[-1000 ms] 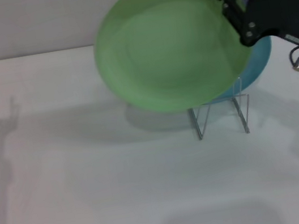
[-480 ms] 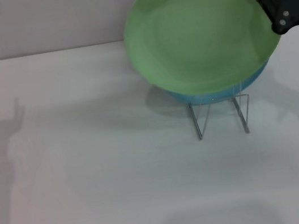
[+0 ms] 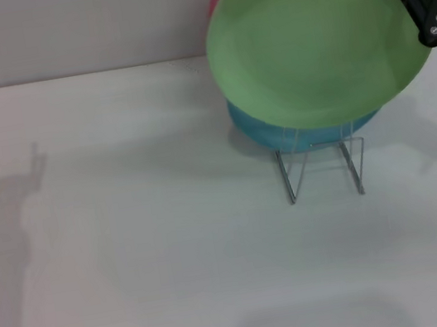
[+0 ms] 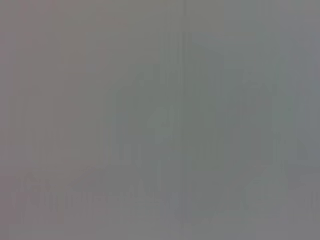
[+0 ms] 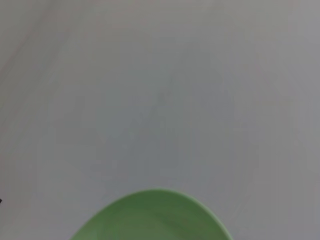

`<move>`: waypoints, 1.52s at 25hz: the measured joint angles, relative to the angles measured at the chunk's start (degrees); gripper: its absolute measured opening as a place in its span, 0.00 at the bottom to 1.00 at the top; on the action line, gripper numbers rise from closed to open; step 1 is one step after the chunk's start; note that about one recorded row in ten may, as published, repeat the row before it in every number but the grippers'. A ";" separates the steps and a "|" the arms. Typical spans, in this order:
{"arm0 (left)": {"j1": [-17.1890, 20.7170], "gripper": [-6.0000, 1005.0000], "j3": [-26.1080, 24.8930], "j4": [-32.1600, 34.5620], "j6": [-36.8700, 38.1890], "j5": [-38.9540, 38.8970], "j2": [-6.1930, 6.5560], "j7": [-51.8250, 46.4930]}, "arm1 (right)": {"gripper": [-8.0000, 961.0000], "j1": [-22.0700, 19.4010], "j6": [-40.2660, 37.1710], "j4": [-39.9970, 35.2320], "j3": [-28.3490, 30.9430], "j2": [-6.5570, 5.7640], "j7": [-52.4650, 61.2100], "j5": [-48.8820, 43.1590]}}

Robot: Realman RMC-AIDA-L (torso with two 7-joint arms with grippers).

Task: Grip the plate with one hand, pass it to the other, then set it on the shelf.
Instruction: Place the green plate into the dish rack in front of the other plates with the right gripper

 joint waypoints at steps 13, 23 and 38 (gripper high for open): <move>-0.39 0.85 0.79 0.04 0.12 0.01 0.02 0.00 | 0.06 1.75 2.38 -4.93 2.96 -0.02 -2.58 0.14; -1.55 0.85 1.62 1.03 0.12 -0.01 0.01 0.00 | 0.06 3.58 2.55 -9.00 3.60 -0.25 -4.41 -0.85; -2.61 0.85 1.87 2.17 0.16 -0.05 -0.06 0.00 | 0.06 5.14 2.72 -16.92 4.12 0.16 -10.43 -0.87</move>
